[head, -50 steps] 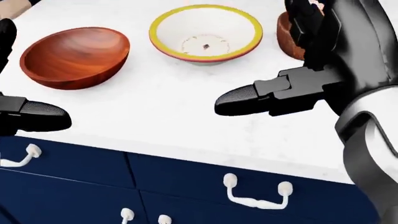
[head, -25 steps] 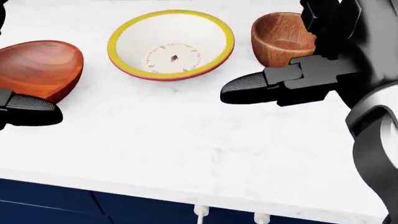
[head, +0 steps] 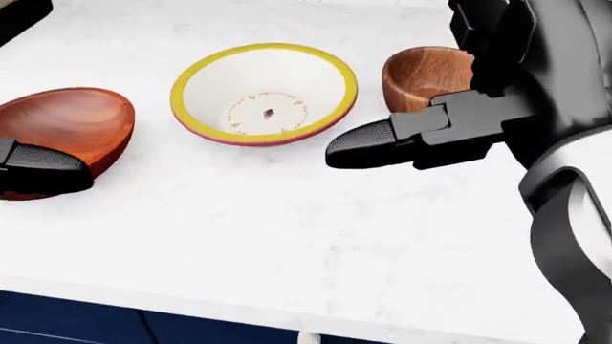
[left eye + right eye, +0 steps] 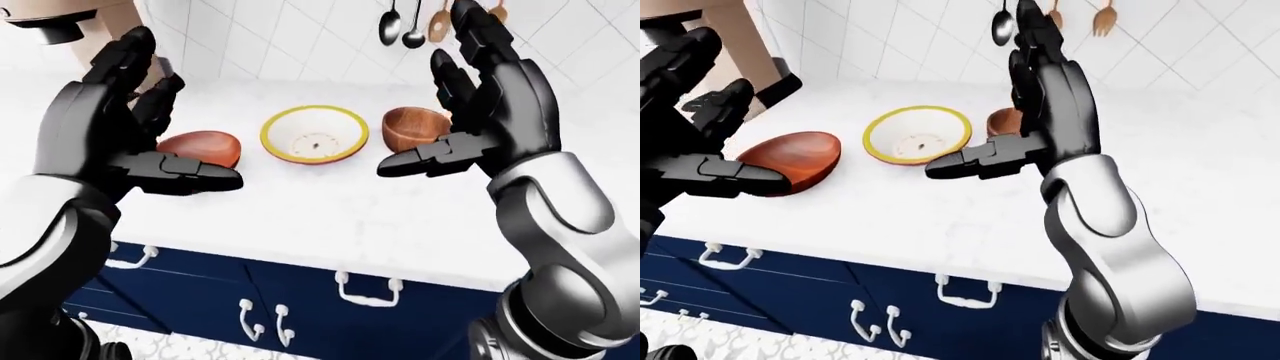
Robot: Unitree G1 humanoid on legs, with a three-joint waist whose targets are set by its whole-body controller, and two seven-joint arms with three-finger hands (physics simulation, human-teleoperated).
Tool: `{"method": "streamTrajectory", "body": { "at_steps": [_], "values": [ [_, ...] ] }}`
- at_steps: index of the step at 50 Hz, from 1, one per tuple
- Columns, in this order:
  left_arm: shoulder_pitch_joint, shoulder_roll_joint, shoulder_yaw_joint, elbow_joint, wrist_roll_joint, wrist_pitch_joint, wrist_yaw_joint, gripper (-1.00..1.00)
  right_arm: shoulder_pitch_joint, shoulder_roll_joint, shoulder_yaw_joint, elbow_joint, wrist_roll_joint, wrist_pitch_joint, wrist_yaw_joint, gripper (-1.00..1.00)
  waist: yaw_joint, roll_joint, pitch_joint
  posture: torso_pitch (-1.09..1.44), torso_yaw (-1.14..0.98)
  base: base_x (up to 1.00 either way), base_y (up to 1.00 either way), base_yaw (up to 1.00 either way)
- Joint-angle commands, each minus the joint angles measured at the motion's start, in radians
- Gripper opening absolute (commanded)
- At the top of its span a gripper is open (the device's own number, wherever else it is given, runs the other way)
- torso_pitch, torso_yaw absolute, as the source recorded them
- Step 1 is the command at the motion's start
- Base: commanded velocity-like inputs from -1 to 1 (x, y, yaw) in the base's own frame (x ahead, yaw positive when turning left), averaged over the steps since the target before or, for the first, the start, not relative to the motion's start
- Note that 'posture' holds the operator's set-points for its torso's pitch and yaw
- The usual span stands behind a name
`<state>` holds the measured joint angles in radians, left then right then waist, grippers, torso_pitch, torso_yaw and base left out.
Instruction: Stack the bowls from largest to smallest.
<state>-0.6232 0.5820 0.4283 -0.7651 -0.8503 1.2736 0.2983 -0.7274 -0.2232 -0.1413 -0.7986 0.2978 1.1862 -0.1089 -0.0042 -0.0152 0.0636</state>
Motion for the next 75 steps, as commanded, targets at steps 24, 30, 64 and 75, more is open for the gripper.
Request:
{"method": "streamTrajectory", "body": {
  "at_steps": [24,30,64,75],
  "values": [
    [0.075,0.206,-0.134,-0.133,0.201,-0.027,-0.152,1.00,-0.134,-0.071,-0.105,-0.045,0.055,0.122,-0.004,1.00,0.002,0.033,-0.027,0.00,0.00,0.07,0.00,0.00],
    [0.088,0.173,-0.311,-0.130,0.675,-0.060,-0.438,1.00,-0.158,-0.081,-0.112,-0.034,0.096,0.131,-0.040,1.00,0.010,0.033,-0.027,0.00,0.00,0.00,0.00,0.00],
    [0.101,-0.302,-0.312,0.433,1.850,-0.801,-0.936,0.29,-0.116,-0.125,-0.114,-0.008,0.234,0.062,-0.148,1.00,0.019,-0.008,-0.041,0.00,0.00,0.00,0.00,0.00],
    [0.050,-0.289,-0.314,0.605,1.868,-0.845,-0.887,0.12,-0.095,-0.132,-0.109,0.001,0.242,0.034,-0.153,1.00,0.020,-0.004,-0.045,0.00,0.00,0.00,0.00,0.00]
  ]
}}
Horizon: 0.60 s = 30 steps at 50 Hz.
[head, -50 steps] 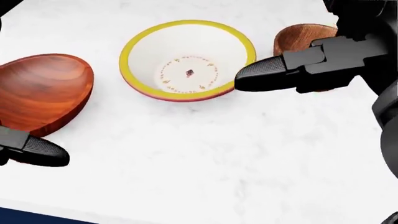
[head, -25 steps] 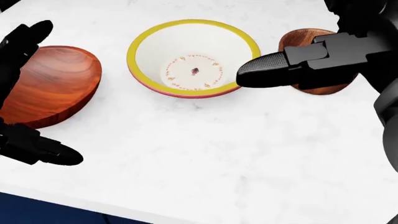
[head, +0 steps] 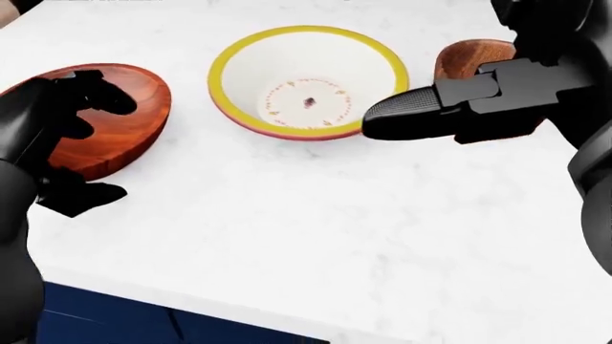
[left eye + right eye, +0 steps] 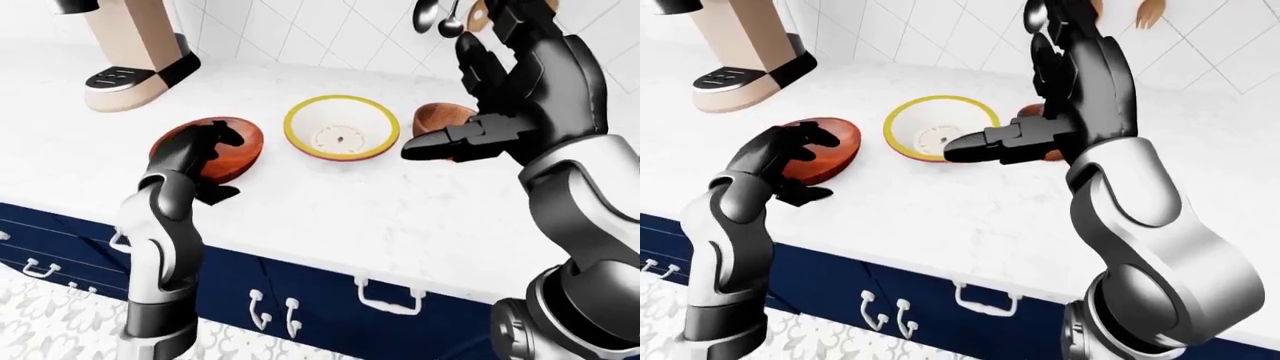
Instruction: Stack the bowls from largest to smallest.
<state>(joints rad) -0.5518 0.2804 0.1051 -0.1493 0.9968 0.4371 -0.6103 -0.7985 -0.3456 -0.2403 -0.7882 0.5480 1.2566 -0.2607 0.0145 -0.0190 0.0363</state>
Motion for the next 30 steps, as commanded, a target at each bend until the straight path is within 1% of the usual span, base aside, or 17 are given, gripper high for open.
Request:
{"method": "streamTrajectory", "body": {
  "at_steps": [1,5,9,12,15,17,18,19,20,22,23,24,26,30],
  "values": [
    [-0.028,0.020,0.007,0.005,0.029,-0.013,0.026,0.12,-0.020,-0.009,-0.009,-0.009,-0.010,-0.040,0.000,1.00,0.000,0.000,-0.018,0.00,0.00,0.00,0.00,0.00],
    [-0.048,0.031,0.003,0.057,0.049,-0.034,0.039,0.08,-0.020,-0.010,-0.010,-0.008,-0.009,-0.041,-0.001,1.00,-0.001,0.002,-0.019,0.00,0.00,0.00,0.00,0.00],
    [-0.078,0.041,0.006,0.108,0.061,-0.046,0.051,0.00,-0.022,-0.011,-0.010,-0.009,-0.007,-0.038,-0.003,1.00,-0.002,0.003,-0.019,0.00,0.00,0.00,0.00,0.00],
    [-0.098,0.052,0.006,0.161,0.065,-0.058,0.067,-0.07,-0.023,-0.013,-0.011,-0.006,-0.009,-0.040,-0.001,1.00,-0.003,0.003,-0.019,0.00,0.00,0.00,0.00,0.00],
    [-0.108,0.056,0.005,0.206,0.067,-0.070,0.091,-0.08,-0.021,-0.015,-0.011,-0.004,-0.010,-0.043,0.001,1.00,-0.003,0.003,-0.020,0.00,0.00,0.00,0.00,0.00],
    [-0.109,0.057,0.004,0.228,0.066,-0.077,0.105,-0.15,-0.024,-0.015,-0.012,-0.003,-0.010,-0.042,0.002,1.00,-0.004,0.003,-0.020,0.00,0.00,0.00,0.00,0.00],
    [-0.110,0.058,0.005,0.234,0.066,-0.079,0.108,-0.20,-0.026,-0.016,-0.011,-0.003,-0.009,-0.041,0.001,1.00,-0.004,0.004,-0.020,0.00,0.00,0.00,0.00,0.00],
    [-0.107,0.057,0.002,0.228,0.068,-0.079,0.105,-0.46,-0.026,-0.015,-0.011,-0.003,-0.010,-0.040,0.000,1.00,-0.005,0.004,-0.021,0.00,0.00,0.00,0.00,0.00],
    [-0.107,0.056,0.001,0.218,0.071,-0.076,0.098,-0.57,-0.024,-0.014,-0.010,-0.003,-0.011,-0.042,0.000,1.00,-0.005,0.005,-0.022,0.00,0.00,0.00,0.00,0.00],
    [-0.114,0.056,-0.002,0.210,0.078,-0.077,0.090,-0.69,-0.024,-0.013,-0.009,-0.005,-0.011,-0.041,0.000,1.00,-0.007,0.006,-0.022,0.00,0.00,0.00,0.00,0.00],
    [-0.116,0.054,-0.002,0.196,0.081,-0.073,0.082,-0.82,-0.028,-0.013,-0.013,-0.007,-0.009,-0.036,-0.001,1.00,-0.007,0.006,-0.023,0.00,0.00,0.00,0.00,0.00],
    [-0.112,0.052,-0.005,0.187,0.087,-0.078,0.087,-1.00,-0.025,-0.015,-0.016,-0.004,-0.008,-0.040,0.002,1.00,-0.008,0.006,-0.023,0.00,0.00,0.00,0.00,0.00],
    [-0.117,0.046,-0.008,0.184,0.092,-0.086,0.095,-1.00,-0.024,-0.020,-0.020,-0.005,-0.005,-0.039,0.003,1.00,-0.008,0.006,-0.024,0.00,0.00,0.00,0.00,0.00],
    [-0.137,0.051,-0.013,0.131,0.129,-0.098,0.081,-1.00,-0.037,-0.038,-0.048,-0.014,0.022,-0.016,-0.002,1.00,-0.006,0.004,-0.027,0.00,0.00,0.00,0.00,0.00]
  ]
}}
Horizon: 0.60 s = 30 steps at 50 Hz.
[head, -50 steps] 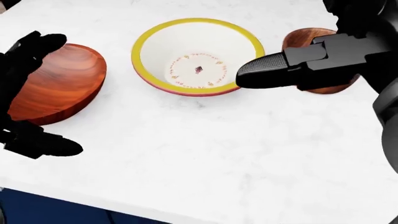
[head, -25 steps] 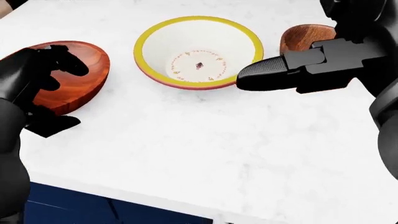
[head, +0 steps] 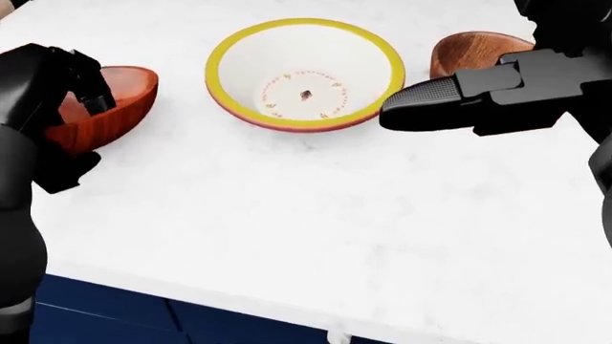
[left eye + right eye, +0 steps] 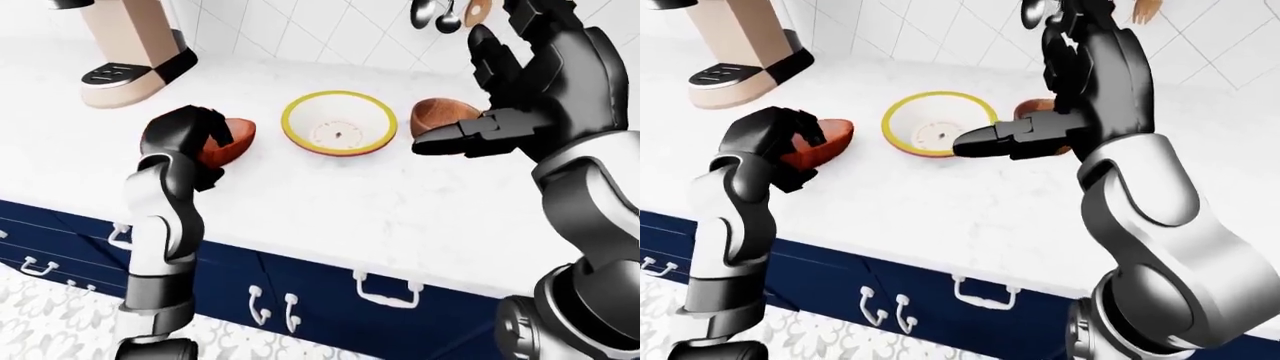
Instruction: Stack the bowls from largest to smallest.
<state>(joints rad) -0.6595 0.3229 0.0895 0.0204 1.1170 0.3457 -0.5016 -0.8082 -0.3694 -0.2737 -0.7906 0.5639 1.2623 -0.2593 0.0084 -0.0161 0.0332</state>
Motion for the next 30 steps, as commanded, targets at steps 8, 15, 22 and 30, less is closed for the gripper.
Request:
{"method": "streamTrajectory", "body": {
  "at_steps": [8,15,22,30],
  "values": [
    [-0.166,0.026,0.013,-0.072,0.040,-0.012,-0.044,-1.00,-0.022,-0.082,-0.079,-0.010,0.088,-0.012,-0.024,1.00,0.004,-0.013,-0.018,0.00,0.00,0.00,0.00,0.00],
    [-0.291,0.016,-0.011,-0.079,0.083,0.009,-0.112,-1.00,-0.035,-0.146,-0.127,-0.003,0.200,-0.006,-0.078,1.00,0.008,-0.021,-0.010,0.00,0.00,0.00,0.00,0.00],
    [-0.416,-0.050,-0.057,-0.057,0.131,0.018,-0.155,-1.00,-0.030,-0.207,-0.143,0.013,0.325,-0.041,-0.167,1.00,0.013,-0.031,-0.002,0.00,0.00,0.00,0.00,0.00],
    [-0.496,-0.191,-0.129,0.015,0.201,-0.003,-0.092,-1.00,-0.002,-0.283,-0.133,0.029,0.451,-0.110,-0.256,1.00,0.017,-0.047,0.005,0.00,0.00,0.00,0.00,0.00]
  ]
}}
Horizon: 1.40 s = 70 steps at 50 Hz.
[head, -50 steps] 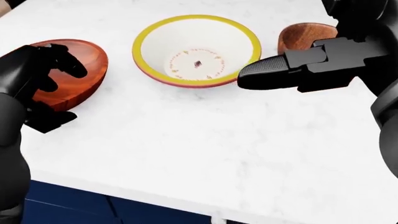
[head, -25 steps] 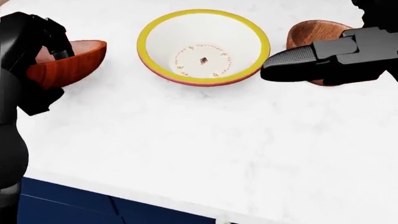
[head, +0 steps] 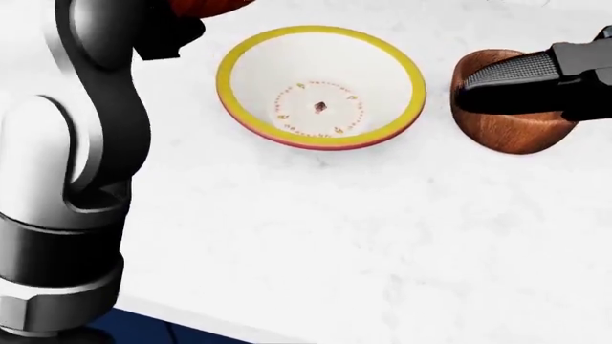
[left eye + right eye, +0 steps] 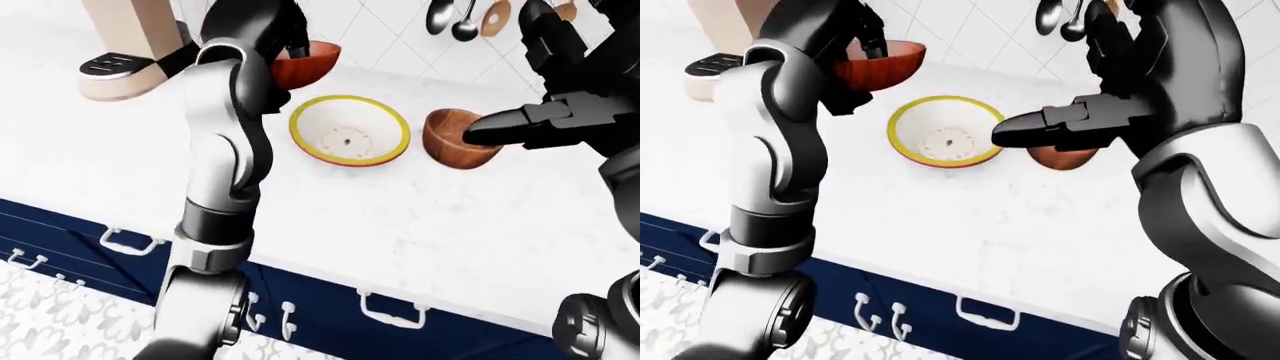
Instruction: Stack the bowls from largest to smallest.
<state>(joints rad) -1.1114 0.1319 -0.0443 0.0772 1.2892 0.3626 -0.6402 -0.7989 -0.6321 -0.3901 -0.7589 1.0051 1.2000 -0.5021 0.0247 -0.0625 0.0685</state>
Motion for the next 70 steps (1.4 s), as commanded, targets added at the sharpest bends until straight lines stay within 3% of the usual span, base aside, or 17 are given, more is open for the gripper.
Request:
{"method": "streamTrajectory", "body": {
  "at_steps": [1,9,19,46,55,70],
  "values": [
    [-0.041,-0.021,-0.005,-0.041,0.043,-0.021,0.054,-1.00,0.010,-0.027,-0.010,-0.005,0.006,-0.066,-0.007,1.00,0.001,-0.003,-0.029,0.00,0.00,0.00,0.00,0.00],
    [-0.041,-0.126,-0.040,0.040,0.113,-0.080,0.143,-1.00,0.082,-0.112,-0.067,0.019,0.062,-0.133,0.011,1.00,0.002,-0.022,-0.026,0.00,0.00,0.00,0.00,0.00],
    [-0.029,-0.212,-0.064,0.093,0.142,-0.103,0.183,-1.00,0.143,-0.136,-0.068,0.028,0.056,-0.196,0.026,1.00,0.001,-0.036,-0.026,0.00,0.00,0.00,0.00,0.00],
    [-0.033,-0.278,-0.089,0.254,0.105,-0.146,0.277,-1.00,0.209,-0.055,-0.073,0.000,-0.073,-0.195,0.115,1.00,0.002,-0.042,-0.038,0.00,0.00,0.00,0.00,0.00],
    [-0.068,-0.288,-0.089,0.349,0.092,-0.137,0.347,-1.00,0.198,-0.051,-0.084,0.004,-0.074,-0.186,0.117,1.00,0.001,-0.042,-0.040,0.00,0.00,0.00,0.00,0.00],
    [-0.057,-0.300,-0.103,0.407,0.101,-0.144,0.380,-0.96,0.207,-0.056,-0.085,0.004,-0.068,-0.193,0.115,1.00,0.000,-0.044,-0.042,0.00,0.00,0.00,0.00,0.00]
  ]
}}
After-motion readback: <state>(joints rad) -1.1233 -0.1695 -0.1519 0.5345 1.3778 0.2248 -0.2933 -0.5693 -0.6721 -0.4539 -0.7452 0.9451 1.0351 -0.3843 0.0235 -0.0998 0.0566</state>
